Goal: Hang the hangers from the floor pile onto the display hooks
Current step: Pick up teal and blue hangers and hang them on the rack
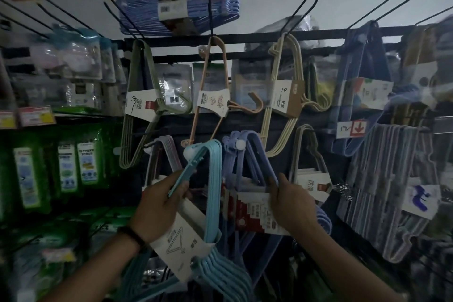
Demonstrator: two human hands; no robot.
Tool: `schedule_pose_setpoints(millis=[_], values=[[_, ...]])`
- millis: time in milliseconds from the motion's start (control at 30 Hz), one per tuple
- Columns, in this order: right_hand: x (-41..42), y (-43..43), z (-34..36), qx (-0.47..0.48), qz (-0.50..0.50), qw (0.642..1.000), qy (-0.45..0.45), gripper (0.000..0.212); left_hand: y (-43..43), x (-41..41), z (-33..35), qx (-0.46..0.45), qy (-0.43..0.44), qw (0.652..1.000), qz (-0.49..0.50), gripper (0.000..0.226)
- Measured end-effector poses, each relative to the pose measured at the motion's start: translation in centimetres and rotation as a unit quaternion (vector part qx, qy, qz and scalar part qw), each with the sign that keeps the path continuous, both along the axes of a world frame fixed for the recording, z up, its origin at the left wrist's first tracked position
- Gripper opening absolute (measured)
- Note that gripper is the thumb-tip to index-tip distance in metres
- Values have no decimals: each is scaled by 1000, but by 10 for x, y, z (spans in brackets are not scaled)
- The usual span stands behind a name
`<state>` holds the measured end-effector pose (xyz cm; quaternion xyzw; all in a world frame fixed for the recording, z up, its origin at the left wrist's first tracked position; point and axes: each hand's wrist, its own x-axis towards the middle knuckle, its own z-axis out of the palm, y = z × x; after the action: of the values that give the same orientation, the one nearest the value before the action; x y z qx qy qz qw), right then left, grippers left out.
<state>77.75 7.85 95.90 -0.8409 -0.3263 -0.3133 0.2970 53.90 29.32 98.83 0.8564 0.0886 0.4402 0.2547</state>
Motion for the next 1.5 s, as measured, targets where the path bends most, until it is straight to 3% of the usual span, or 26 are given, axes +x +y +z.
schedule_pose_setpoints(millis=[233, 400, 500, 567, 633, 700, 800, 933, 1000, 1200, 1300, 1400, 1500], values=[[14, 38, -7, -117, -13, 991, 57, 22, 0, 7, -6, 16, 1, 1000, 16, 27], [22, 41, -11, -101, 9, 986, 129, 28, 9, 1, -9, -13, -1, 999, 30, 28], [1, 28, 0, 32, 20, 992, 121, 47, 18, -6, -11, -25, -21, 999, 34, 35], [-32, 22, 14, 160, 43, 986, -22, 44, 25, -10, -17, -30, -33, 998, 41, 33], [-74, 27, 33, 202, 143, 965, -87, 42, 31, -13, -24, -30, -46, 997, 54, 30], [-111, 48, 45, 129, 250, 959, -42, 52, 32, -16, -29, -40, -64, 995, 60, 34], [-152, 93, 42, -29, 275, 961, -1, 72, 28, -28, -32, -52, -115, 991, 42, 33], [-169, 149, 31, -50, 251, 967, 11, 53, 42, -42, -35, -66, -146, 985, 64, 26], [-167, 167, 36, -52, 229, 972, 8, 41, 58, -44, -33, -80, -118, 987, 76, 23], [-157, 200, 42, -60, 188, 980, 7, 44, 86, -61, -24, -52, 19, 998, 12, 55], [-155, 211, 46, -53, 168, 984, 29, 34, 86, -71, -27, -42, 88, 995, 10, 79], [-155, 223, 56, -55, 152, 986, 47, 22, 93, -76, -33, 8, 175, 984, 22, 92], [-155, 239, 64, -56, 123, 989, 56, 30, 111, -73, -38, 55, 225, 972, 46, 96]])
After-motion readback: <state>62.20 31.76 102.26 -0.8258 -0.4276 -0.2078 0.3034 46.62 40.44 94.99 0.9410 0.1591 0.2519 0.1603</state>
